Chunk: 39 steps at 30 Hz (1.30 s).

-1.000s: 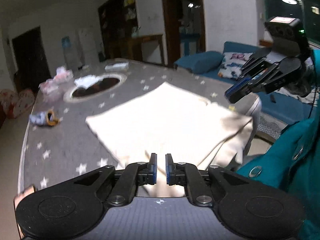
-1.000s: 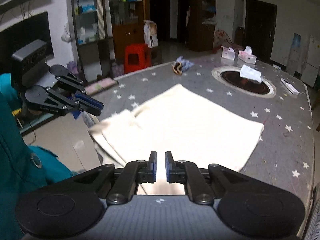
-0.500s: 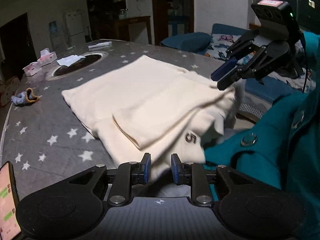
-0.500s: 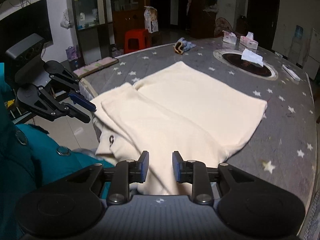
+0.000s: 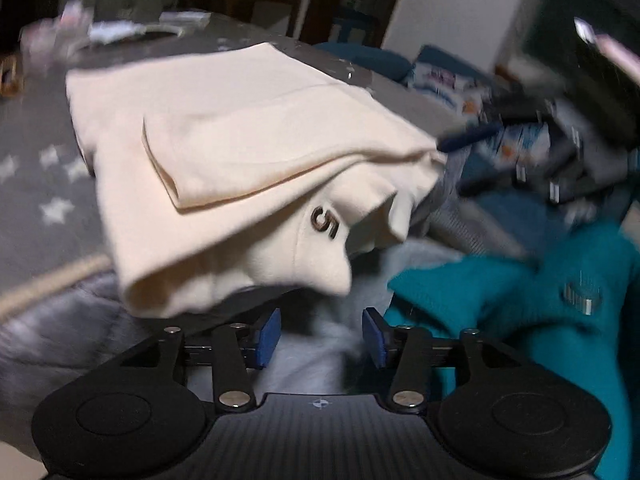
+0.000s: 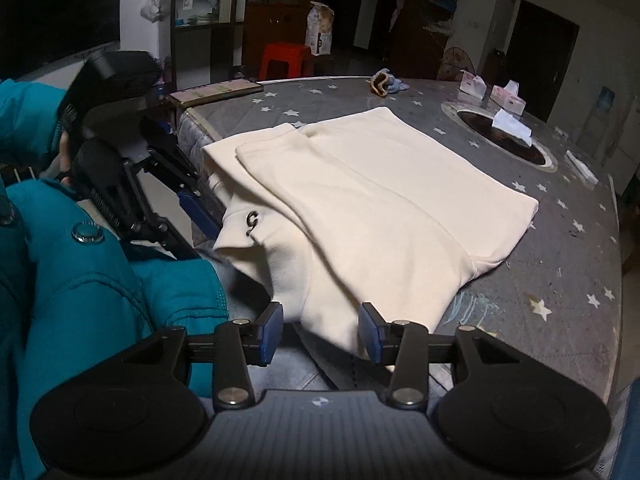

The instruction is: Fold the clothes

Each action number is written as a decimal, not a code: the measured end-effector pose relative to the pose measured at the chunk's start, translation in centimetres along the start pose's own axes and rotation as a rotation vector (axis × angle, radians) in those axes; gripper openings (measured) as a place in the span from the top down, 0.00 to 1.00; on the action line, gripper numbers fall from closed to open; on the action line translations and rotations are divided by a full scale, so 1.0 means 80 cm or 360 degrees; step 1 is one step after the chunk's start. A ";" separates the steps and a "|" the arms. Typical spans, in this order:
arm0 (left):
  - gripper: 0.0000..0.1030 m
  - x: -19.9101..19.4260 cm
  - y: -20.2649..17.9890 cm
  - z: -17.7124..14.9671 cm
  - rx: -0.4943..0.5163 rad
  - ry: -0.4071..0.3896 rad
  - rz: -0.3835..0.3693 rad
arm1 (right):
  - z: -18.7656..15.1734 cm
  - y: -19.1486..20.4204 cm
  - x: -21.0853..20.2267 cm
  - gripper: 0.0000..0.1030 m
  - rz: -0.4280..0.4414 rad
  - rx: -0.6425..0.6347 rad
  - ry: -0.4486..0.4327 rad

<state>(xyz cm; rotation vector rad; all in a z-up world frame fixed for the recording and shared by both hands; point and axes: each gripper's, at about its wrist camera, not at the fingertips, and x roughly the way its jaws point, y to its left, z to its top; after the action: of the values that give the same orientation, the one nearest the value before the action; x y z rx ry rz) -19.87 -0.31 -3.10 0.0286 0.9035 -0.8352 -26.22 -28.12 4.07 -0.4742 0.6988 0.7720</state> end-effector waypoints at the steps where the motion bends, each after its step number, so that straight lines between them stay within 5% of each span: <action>1: 0.47 0.000 0.004 0.001 -0.0067 -0.0017 -0.0042 | -0.002 0.003 -0.001 0.56 -0.0012 -0.0014 -0.0004; 10: 0.42 0.000 0.022 0.006 -0.0380 -0.0084 -0.0118 | -0.011 0.015 -0.010 0.50 -0.0082 -0.0092 -0.0080; 12: 0.55 0.004 0.024 0.008 -0.0412 -0.0081 -0.0125 | -0.011 0.017 -0.009 0.50 -0.0085 -0.0117 -0.0084; 14: 0.82 0.004 0.026 0.007 -0.0436 -0.0071 -0.0148 | -0.011 0.019 -0.007 0.50 -0.0091 -0.0149 -0.0084; 16: 0.90 -0.002 0.025 0.008 -0.0430 -0.0087 -0.0141 | -0.011 0.020 -0.006 0.49 -0.0099 -0.0185 -0.0081; 30: 0.92 -0.056 0.005 0.064 -0.0341 -0.0383 -0.0211 | -0.022 0.041 0.037 0.43 -0.0178 -0.0600 -0.0084; 39: 0.92 -0.059 0.008 0.079 -0.0304 -0.0402 -0.0201 | -0.013 0.033 0.037 0.61 -0.0202 -0.0535 -0.0272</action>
<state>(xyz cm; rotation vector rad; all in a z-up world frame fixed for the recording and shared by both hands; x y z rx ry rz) -16.71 0.90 4.09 -0.2968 0.7481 -0.8448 -27.09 -25.71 0.88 -0.7411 0.3755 0.8025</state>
